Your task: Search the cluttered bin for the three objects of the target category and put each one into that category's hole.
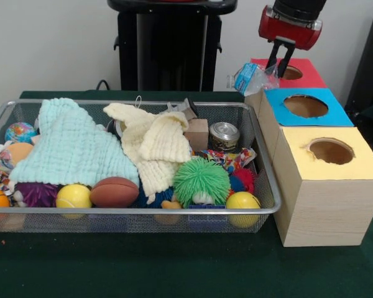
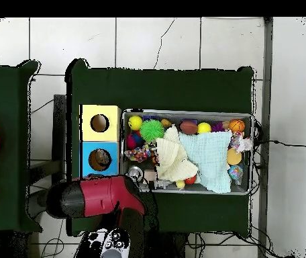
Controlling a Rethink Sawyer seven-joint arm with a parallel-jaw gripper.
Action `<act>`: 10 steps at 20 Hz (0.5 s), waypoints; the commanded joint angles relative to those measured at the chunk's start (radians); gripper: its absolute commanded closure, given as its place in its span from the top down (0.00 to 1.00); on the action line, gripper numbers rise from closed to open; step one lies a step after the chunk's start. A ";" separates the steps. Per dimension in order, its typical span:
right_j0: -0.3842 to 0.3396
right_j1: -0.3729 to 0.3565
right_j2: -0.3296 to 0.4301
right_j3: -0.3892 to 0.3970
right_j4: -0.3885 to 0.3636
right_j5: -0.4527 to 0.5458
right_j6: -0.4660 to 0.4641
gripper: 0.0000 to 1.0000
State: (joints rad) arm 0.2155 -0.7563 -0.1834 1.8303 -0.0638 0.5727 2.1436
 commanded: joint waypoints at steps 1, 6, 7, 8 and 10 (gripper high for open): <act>0.047 0.105 -0.036 -0.130 0.130 -0.014 0.368 0.00; 0.097 0.128 -0.086 -0.178 0.178 0.033 0.374 0.00; 0.109 0.128 -0.097 -0.179 0.188 0.041 0.374 0.00; 0.118 0.127 -0.107 -0.187 0.196 0.056 0.375 0.00; 0.138 0.123 -0.137 -0.202 0.202 0.081 0.376 0.00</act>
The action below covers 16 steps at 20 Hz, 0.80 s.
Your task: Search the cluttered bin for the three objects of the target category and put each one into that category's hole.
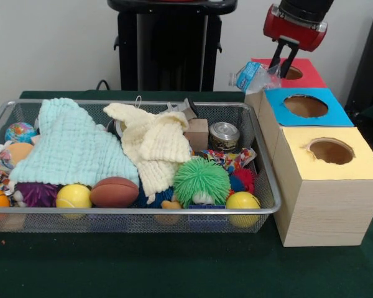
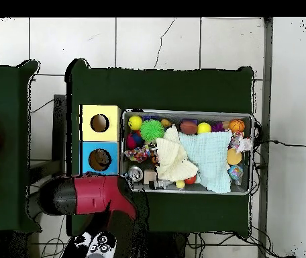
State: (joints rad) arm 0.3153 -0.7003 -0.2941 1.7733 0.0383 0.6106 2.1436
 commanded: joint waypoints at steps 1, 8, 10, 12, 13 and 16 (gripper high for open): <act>0.049 0.065 -0.041 -0.152 0.107 0.060 0.380 0.00; 0.089 0.049 -0.120 -0.200 0.141 0.138 0.359 0.00; 0.079 0.045 -0.118 -0.203 0.152 0.140 0.338 0.00; 0.067 0.048 -0.113 -0.207 0.165 0.130 0.317 0.00; 0.058 0.053 -0.110 -0.215 0.170 0.124 0.305 0.00; 0.041 0.081 -0.102 -0.239 0.191 0.097 0.292 0.00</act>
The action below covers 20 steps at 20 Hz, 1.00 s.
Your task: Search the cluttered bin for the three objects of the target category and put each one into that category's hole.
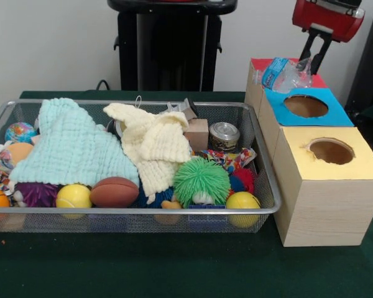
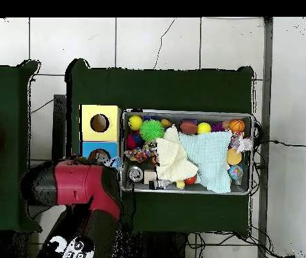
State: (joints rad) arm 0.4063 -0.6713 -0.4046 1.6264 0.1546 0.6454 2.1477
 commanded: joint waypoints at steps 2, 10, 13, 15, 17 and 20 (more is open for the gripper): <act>-0.044 0.069 0.008 -0.102 0.087 0.049 0.295 0.00; -0.044 0.130 0.013 -0.124 0.133 -0.012 0.295 0.00; -0.036 0.150 0.008 -0.131 0.144 -0.023 0.298 0.00; -0.026 0.163 0.003 -0.130 0.146 -0.030 0.298 0.00; -0.025 0.163 0.013 -0.108 0.145 -0.039 0.278 0.00; -0.023 0.142 0.025 -0.051 0.144 -0.062 0.258 0.00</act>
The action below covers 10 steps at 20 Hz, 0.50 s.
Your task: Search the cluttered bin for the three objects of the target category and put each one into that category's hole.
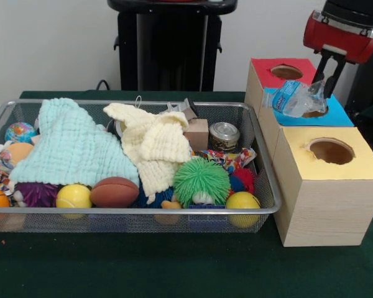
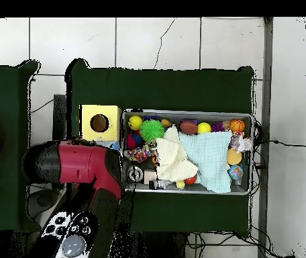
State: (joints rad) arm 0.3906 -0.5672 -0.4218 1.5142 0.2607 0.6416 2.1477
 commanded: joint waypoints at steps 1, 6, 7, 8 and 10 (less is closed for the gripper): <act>0.001 0.031 0.042 0.081 0.037 -0.073 0.260 0.00; 0.004 0.010 0.061 0.125 0.047 -0.093 0.249 0.00; 0.004 0.008 0.064 0.130 0.049 -0.098 0.249 0.00; 0.001 0.005 0.073 0.137 0.055 -0.100 0.246 0.00; 0.005 0.006 0.075 0.140 0.062 -0.106 0.253 0.00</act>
State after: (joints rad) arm 0.4079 -0.5691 -0.4218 1.5462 0.2675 0.5774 2.1477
